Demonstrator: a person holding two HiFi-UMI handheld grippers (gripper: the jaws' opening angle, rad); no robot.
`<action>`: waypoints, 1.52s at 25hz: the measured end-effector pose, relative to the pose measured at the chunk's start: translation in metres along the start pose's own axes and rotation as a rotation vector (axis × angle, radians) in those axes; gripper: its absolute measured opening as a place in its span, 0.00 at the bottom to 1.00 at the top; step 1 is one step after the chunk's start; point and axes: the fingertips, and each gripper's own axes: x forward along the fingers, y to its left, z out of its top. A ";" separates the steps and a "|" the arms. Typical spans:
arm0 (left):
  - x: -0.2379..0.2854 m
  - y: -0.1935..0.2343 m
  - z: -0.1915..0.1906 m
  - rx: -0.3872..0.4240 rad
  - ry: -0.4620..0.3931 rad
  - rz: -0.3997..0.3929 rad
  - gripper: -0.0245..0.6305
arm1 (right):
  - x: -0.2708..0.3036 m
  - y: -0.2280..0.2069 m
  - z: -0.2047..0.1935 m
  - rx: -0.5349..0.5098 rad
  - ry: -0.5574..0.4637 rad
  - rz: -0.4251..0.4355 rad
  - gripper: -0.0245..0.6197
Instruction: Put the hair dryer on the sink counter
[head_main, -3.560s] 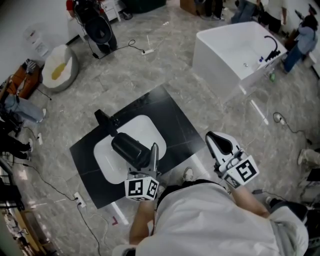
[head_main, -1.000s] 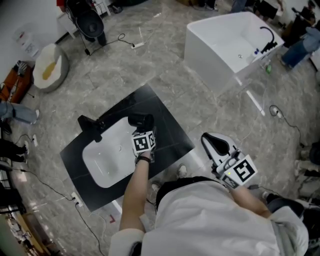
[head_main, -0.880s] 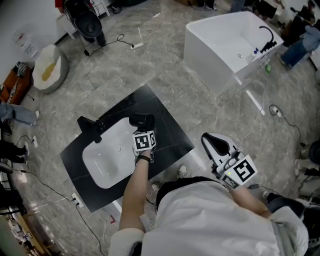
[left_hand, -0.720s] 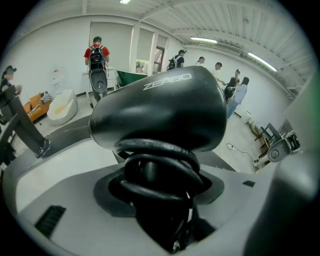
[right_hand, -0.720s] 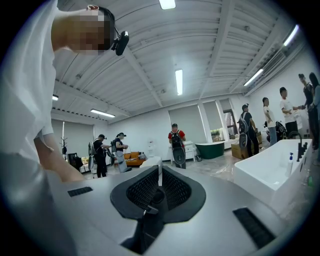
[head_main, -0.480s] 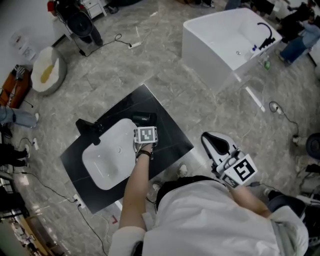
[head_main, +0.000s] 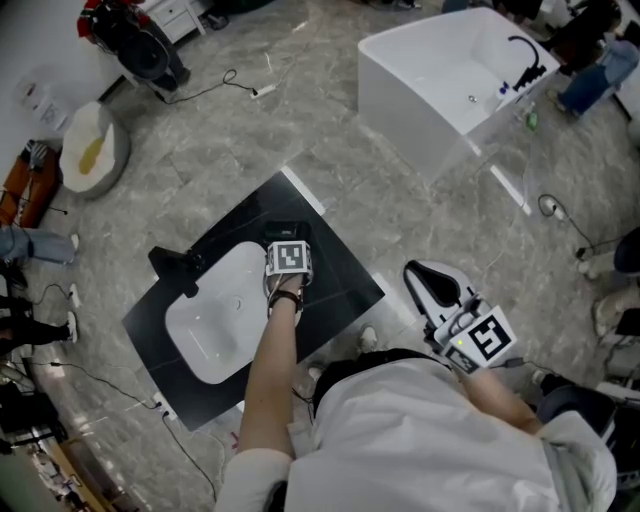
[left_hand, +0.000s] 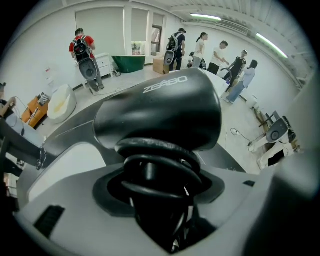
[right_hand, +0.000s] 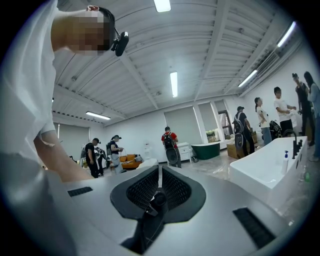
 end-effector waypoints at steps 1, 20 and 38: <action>0.001 -0.001 0.001 -0.008 0.011 -0.015 0.47 | 0.000 -0.002 0.000 0.003 -0.002 -0.001 0.11; -0.002 0.000 -0.001 -0.012 0.041 -0.025 0.52 | 0.001 -0.016 0.000 0.038 -0.031 -0.004 0.11; -0.047 0.001 0.024 -0.014 -0.163 -0.031 0.49 | 0.014 0.006 -0.001 0.039 -0.024 0.065 0.11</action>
